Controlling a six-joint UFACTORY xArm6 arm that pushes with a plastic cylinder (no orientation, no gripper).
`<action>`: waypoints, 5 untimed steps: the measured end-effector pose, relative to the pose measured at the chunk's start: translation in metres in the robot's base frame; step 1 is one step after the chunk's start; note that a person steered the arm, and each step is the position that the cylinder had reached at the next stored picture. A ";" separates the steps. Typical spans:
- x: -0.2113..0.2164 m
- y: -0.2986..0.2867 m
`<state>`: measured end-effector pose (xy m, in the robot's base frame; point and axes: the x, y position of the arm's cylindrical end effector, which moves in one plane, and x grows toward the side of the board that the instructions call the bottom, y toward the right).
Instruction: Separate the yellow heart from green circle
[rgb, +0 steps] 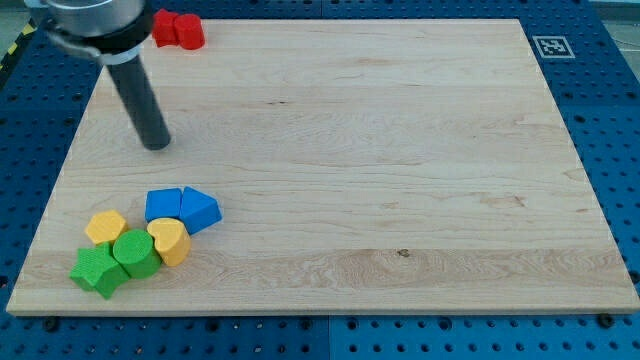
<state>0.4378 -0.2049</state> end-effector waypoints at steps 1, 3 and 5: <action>0.038 -0.001; 0.058 -0.012; 0.106 0.003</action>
<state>0.5437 -0.2024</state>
